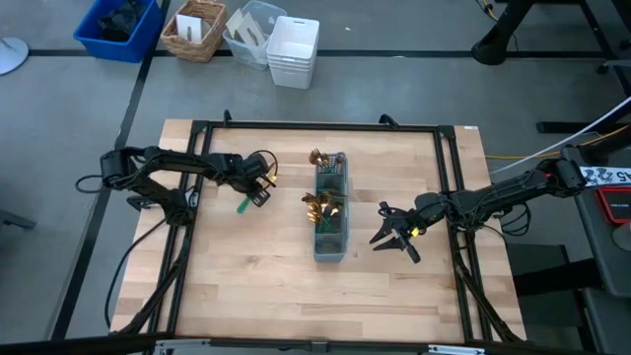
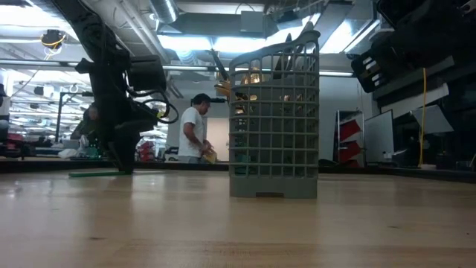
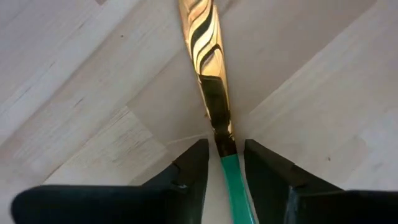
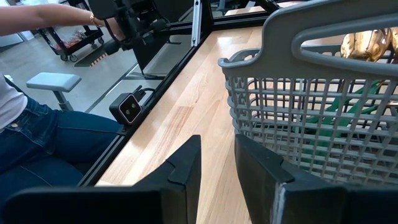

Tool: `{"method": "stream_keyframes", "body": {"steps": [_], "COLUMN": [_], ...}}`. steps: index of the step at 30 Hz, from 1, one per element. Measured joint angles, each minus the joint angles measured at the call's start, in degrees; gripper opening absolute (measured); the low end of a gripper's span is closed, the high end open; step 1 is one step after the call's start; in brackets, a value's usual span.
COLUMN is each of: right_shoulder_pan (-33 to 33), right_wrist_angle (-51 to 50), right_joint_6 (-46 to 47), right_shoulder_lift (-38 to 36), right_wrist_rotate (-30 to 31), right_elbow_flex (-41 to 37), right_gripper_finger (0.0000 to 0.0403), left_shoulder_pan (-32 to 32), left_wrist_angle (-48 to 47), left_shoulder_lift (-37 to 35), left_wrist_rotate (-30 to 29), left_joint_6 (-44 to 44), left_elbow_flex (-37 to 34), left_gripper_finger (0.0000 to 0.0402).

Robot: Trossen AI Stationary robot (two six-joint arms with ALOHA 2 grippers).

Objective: Sort silverware
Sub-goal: Put the green knife into the utensil rack

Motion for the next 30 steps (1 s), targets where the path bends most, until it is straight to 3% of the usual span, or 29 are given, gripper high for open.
{"method": "stream_keyframes", "body": {"steps": [11, 30], "right_shoulder_pan": [0.0, 0.0], "right_wrist_angle": [-0.1, -0.3], "right_joint_6": [0.0, 0.0], "right_shoulder_lift": [0.0, 0.0], "right_wrist_rotate": [0.0, 0.0], "right_elbow_flex": [0.0, 0.0], "right_gripper_finger": [0.0099, 0.0099], "left_shoulder_pan": [0.1, 0.3], "left_wrist_angle": [-1.4, 0.9], "left_shoulder_lift": [0.0, -1.9], "left_wrist_rotate": [-0.1, 3.8], "left_joint_6": [-1.9, -7.6], "left_elbow_flex": [-0.1, -0.5], "left_gripper_finger": [0.0025, 0.0027]}}
